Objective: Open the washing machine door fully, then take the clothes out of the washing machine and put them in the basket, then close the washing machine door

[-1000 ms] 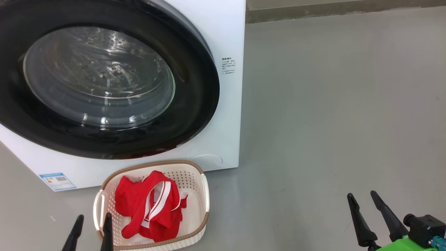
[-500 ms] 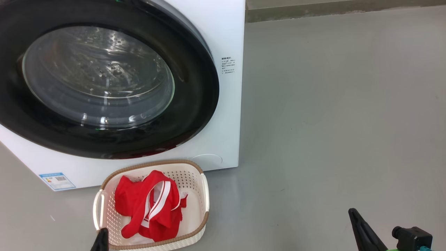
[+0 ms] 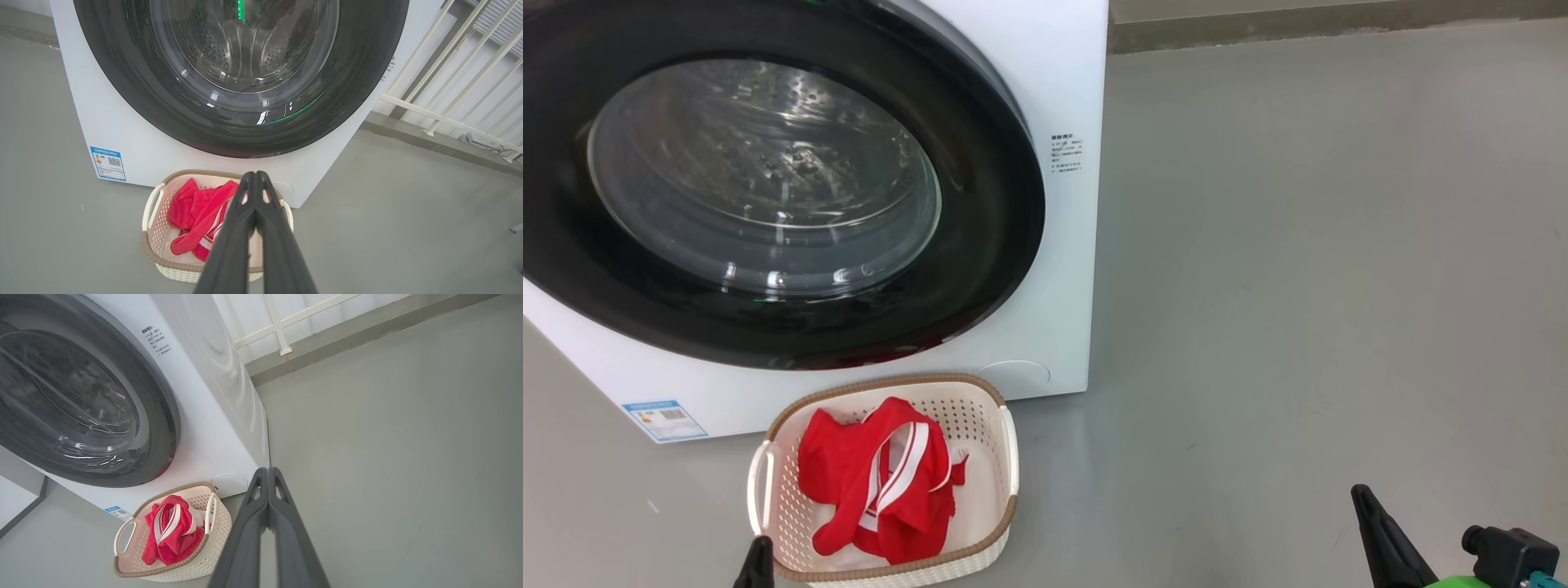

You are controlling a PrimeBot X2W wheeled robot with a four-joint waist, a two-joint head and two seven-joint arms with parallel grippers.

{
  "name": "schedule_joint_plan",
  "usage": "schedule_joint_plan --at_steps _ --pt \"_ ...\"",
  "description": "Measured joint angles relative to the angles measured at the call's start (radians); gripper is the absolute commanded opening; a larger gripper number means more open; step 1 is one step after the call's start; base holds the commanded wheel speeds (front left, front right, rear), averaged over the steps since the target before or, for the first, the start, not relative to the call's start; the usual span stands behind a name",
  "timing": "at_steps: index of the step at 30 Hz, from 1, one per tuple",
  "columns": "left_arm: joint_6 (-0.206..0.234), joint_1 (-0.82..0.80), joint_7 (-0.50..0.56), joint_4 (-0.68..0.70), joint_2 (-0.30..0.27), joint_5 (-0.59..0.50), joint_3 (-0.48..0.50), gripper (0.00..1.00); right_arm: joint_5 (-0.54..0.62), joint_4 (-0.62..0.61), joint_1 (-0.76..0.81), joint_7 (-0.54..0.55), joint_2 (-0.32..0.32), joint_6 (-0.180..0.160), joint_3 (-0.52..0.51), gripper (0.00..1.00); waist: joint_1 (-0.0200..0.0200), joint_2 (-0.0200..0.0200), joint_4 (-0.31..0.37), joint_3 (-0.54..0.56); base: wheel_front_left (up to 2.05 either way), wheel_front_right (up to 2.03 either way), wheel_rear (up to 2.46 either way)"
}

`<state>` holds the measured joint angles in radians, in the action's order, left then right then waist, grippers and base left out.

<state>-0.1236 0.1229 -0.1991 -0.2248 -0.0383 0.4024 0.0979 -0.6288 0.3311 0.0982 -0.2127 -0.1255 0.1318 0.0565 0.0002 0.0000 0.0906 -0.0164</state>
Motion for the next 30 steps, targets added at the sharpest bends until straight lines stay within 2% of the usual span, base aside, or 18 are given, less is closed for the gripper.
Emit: schedule_joint_plan --at_steps 30 --pt "0.000 -0.046 0.085 -0.010 0.000 0.324 -0.003 0.00 -0.265 -0.013 -0.039 0.082 0.018 0.000 -0.044 0.00 -0.0001 0.0000 -0.025 0.004 0.00 0.00 0.00"
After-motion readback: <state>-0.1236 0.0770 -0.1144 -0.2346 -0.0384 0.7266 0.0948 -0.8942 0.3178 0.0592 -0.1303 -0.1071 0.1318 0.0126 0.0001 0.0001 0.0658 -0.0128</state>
